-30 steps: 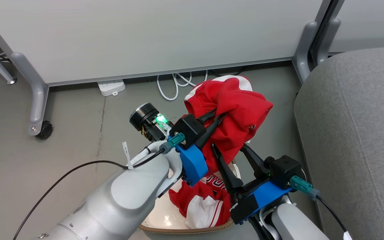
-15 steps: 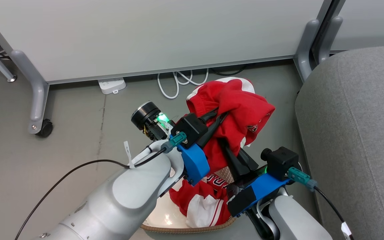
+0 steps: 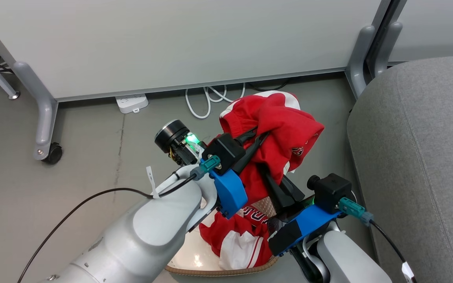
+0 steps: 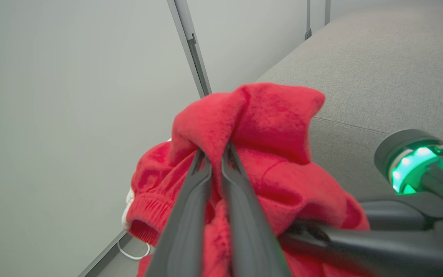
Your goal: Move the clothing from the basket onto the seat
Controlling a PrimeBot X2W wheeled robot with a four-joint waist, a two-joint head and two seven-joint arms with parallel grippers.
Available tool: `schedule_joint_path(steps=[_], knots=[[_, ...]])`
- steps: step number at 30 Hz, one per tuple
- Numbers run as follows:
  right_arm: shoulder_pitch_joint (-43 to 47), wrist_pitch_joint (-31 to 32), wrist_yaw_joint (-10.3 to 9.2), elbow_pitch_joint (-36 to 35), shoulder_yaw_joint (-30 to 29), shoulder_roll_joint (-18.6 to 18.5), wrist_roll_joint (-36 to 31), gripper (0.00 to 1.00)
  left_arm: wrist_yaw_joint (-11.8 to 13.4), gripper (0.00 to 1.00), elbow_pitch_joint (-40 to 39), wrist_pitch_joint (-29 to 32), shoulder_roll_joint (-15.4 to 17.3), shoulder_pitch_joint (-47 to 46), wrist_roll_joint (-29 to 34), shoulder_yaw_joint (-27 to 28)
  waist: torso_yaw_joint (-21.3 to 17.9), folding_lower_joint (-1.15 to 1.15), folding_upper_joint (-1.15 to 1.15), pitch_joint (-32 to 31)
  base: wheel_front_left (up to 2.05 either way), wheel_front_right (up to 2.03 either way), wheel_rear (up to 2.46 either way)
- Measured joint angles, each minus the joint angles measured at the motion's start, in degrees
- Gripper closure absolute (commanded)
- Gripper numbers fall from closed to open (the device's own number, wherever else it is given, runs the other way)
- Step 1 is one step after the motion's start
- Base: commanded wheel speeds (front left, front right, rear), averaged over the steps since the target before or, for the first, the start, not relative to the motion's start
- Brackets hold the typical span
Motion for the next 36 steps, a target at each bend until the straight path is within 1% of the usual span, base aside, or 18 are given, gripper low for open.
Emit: schedule_joint_path(steps=[5,6,7,23,30,36], knots=[[0.0,0.0,0.0,0.0,-0.04,0.0,-0.12,1.0,-0.07,1.0,0.05,0.0,-0.04,0.02,0.08,0.1,0.0,0.0,0.0,-0.2,0.0,0.0,0.0],[0.0,0.0,0.0,0.0,-0.05,0.0,-0.12,1.0,-0.05,0.77,0.05,0.0,-0.04,0.03,0.08,0.2,-0.02,0.0,0.0,-0.23,0.0,0.0,0.0],[0.0,0.0,0.0,-0.01,-0.07,0.0,-0.12,1.0,-0.03,0.0,0.11,0.0,-0.05,0.05,0.07,0.33,-0.03,0.0,0.0,-0.25,0.0,0.0,0.0],[0.18,0.0,-0.01,-0.16,-0.8,0.0,-1.7,1.0,0.1,0.0,-0.23,-0.01,0.31,0.24,0.69,1.49,-0.62,0.0,0.0,0.05,0.0,0.0,0.0],[0.66,0.0,-0.01,-1.16,-3.89,0.0,-2.71,1.0,0.09,0.0,-0.98,-0.01,0.77,0.25,1.08,1.93,-1.54,0.0,0.0,1.06,0.0,0.0,0.0],[0.94,0.0,-0.01,-2.02,-7.31,0.0,-3.21,1.0,0.09,0.0,-1.67,-0.02,1.33,0.25,1.2,2.16,-3.3,0.0,0.0,2.34,0.0,0.0,0.0]])
